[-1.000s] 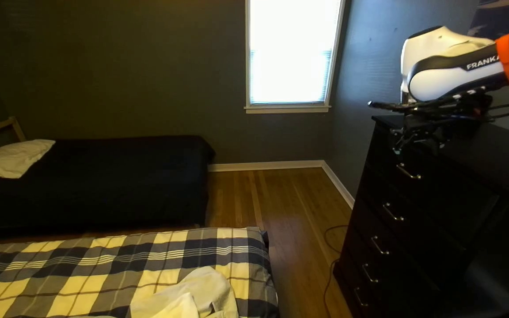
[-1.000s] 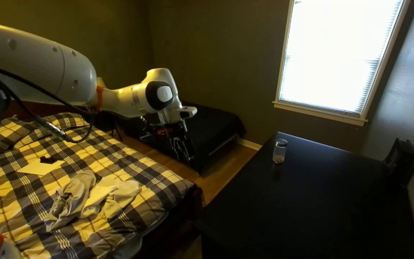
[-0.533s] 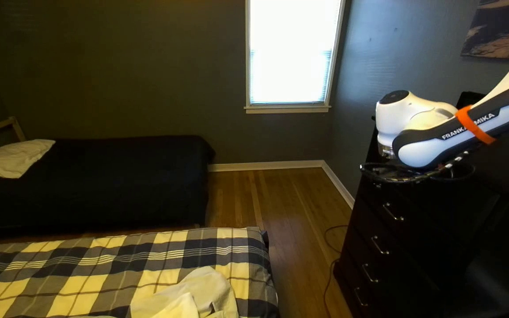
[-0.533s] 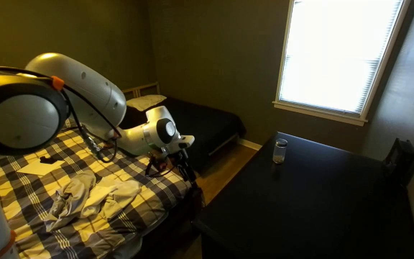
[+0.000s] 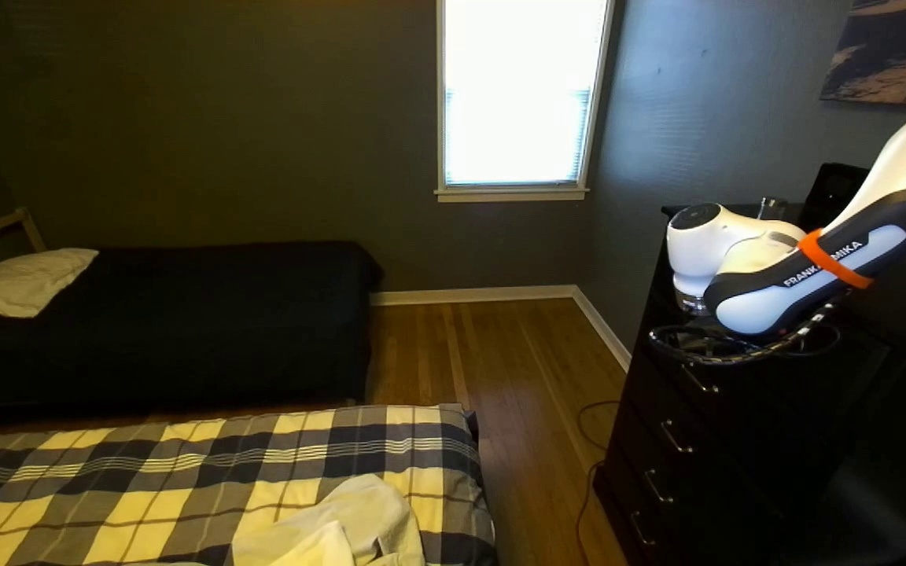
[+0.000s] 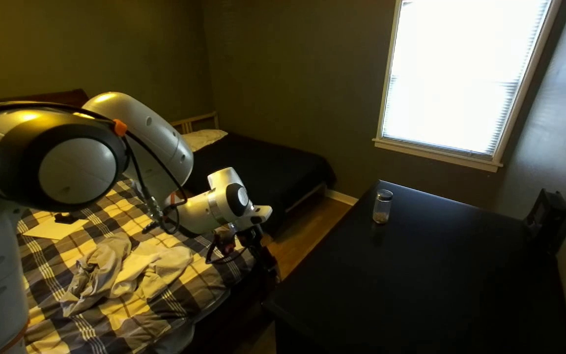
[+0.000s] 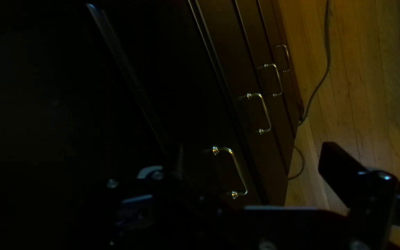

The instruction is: Open the second drawer from the top.

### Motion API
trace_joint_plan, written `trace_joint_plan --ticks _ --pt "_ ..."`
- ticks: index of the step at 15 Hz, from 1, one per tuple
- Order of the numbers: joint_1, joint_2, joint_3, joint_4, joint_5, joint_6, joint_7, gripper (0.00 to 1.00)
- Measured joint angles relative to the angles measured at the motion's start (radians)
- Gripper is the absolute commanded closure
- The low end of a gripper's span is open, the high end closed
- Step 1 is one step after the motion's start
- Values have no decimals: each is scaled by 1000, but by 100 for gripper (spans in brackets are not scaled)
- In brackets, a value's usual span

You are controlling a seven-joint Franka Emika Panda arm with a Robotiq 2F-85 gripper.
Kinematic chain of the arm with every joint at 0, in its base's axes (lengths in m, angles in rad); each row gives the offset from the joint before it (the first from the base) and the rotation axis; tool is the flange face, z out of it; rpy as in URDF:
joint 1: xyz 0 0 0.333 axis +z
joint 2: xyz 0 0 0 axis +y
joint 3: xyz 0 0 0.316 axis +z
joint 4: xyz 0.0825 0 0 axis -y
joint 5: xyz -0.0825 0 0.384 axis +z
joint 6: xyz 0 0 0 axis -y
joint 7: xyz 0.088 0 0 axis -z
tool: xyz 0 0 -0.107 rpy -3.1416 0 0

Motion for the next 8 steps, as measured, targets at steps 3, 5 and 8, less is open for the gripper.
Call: trace_joint_plan --ticks 3,5,8 --pt "5 0 -2 0 0 0 2 0" --pt "9 3 -13 2 0 2 -5 0" --pt "8 42 -47 3 0 72 -25 0"
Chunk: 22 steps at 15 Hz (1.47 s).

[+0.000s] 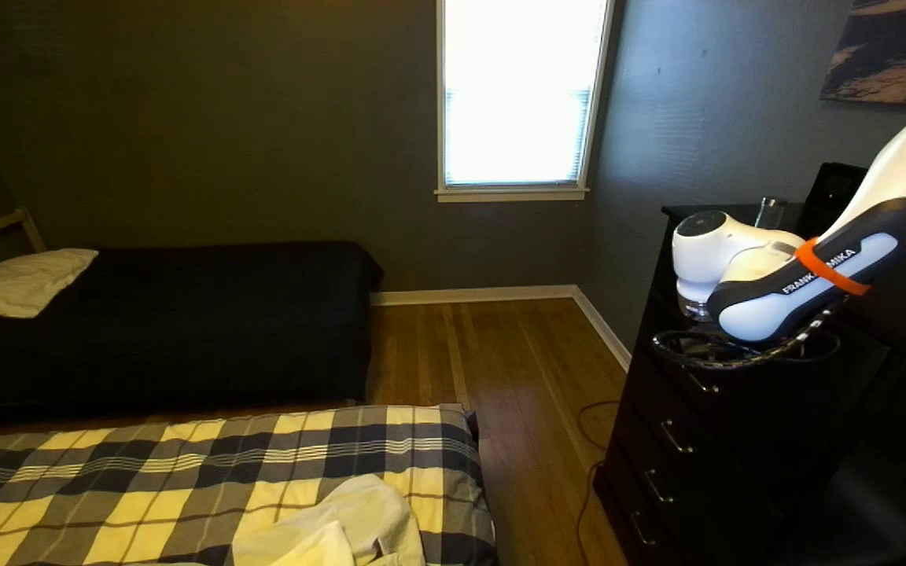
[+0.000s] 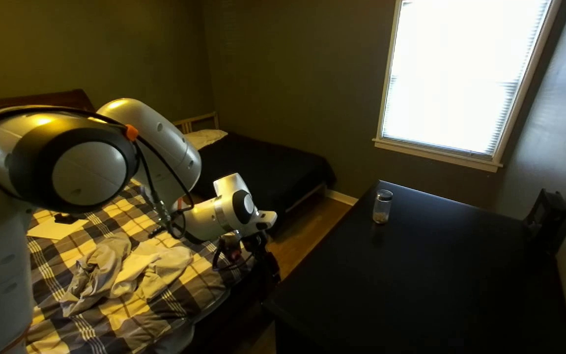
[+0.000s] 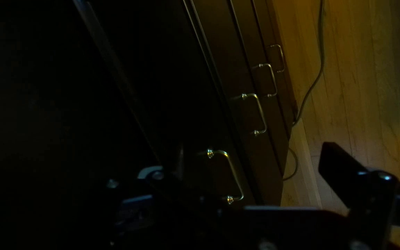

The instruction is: Open the second drawer from the top.

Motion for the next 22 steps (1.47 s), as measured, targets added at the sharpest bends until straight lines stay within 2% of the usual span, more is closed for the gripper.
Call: trace_joint_plan --ticks 6,11,22 --pt "0 141 -86 30 -32 184 -13 0" --pt "4 270 -155 92 -50 368 -84 0" --pt "16 523 -243 344 -160 500 -87 0"
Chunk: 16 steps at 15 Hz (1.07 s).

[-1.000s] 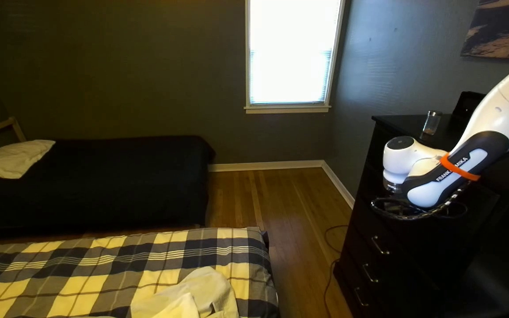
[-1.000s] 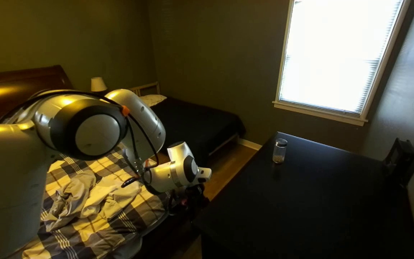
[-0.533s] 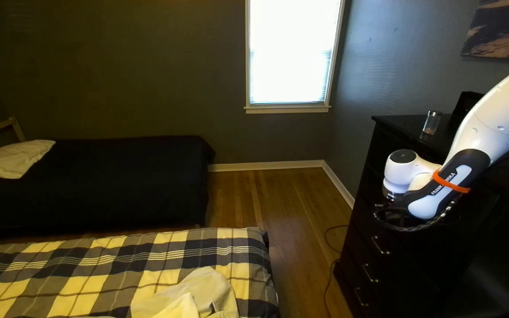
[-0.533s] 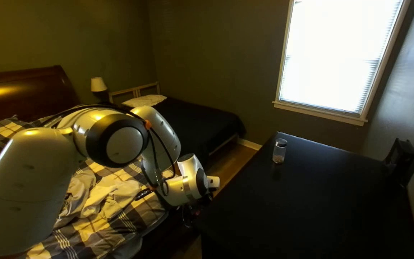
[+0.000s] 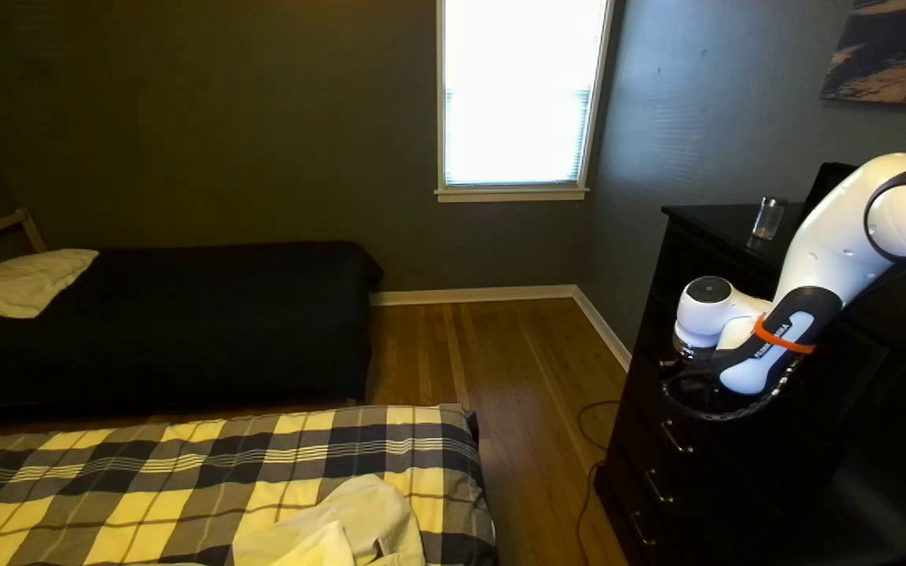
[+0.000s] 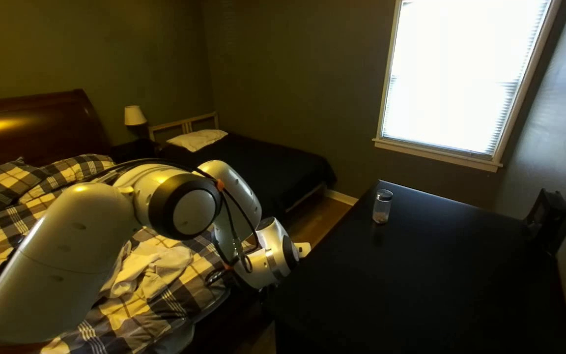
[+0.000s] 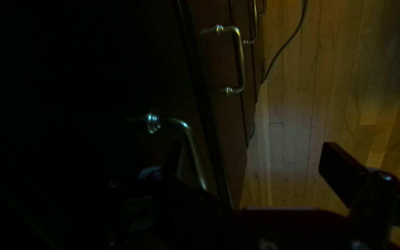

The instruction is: Open the second drawer from the top.

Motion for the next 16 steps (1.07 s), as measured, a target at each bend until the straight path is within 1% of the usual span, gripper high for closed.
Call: trace_joint_plan --ticks 3,8,12,16 --pt "3 30 -6 45 -1 1 0 0" --pt "6 35 -12 52 -1 1 2 0" --pt "30 65 -49 87 -1 1 21 0" --pt "47 109 -67 119 -1 1 24 0"
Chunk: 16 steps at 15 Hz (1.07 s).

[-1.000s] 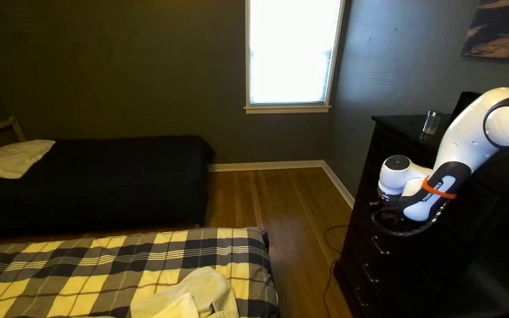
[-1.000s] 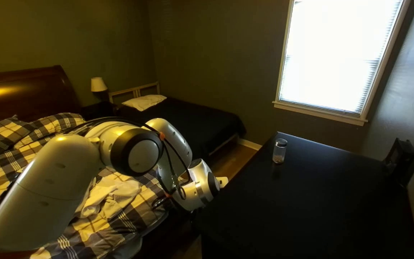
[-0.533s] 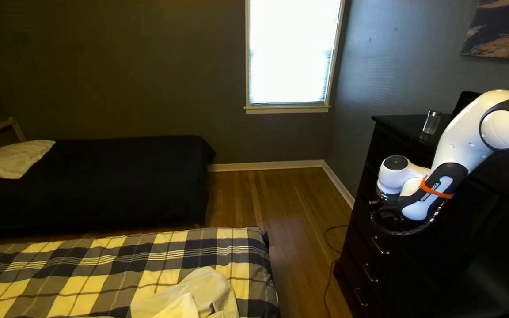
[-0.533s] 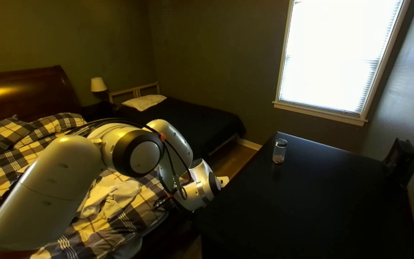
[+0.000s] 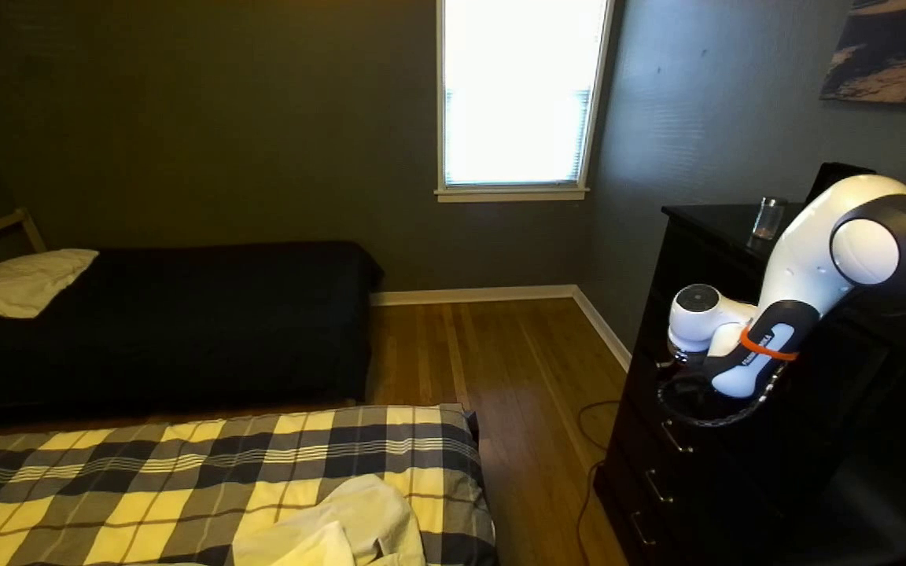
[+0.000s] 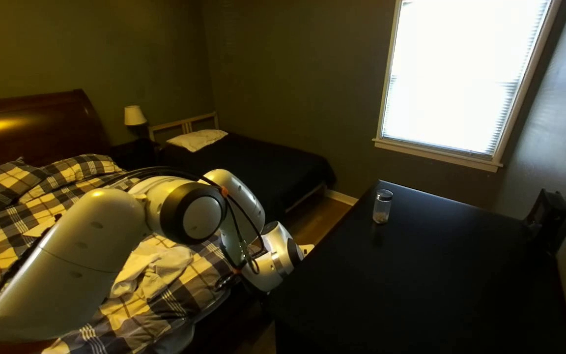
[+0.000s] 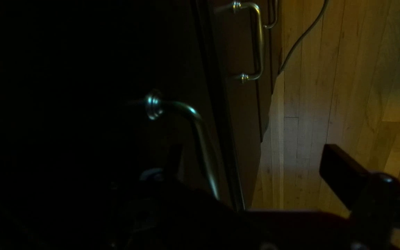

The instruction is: Open the second drawer from the top.

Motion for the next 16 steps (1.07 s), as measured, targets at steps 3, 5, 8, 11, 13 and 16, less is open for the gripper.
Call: trace_joint_plan --ticks 3,5,8,11,13,16 --pt "10 33 -10 21 0 0 0 0" --pt "11 52 -11 32 0 0 0 0" --pt "7 63 -7 41 2 0 -2 0" --pt "-10 60 15 43 3 2 -16 0" --pt "-30 53 42 39 3 4 -44 0" --pt "-70 36 93 27 3 3 -112 0"
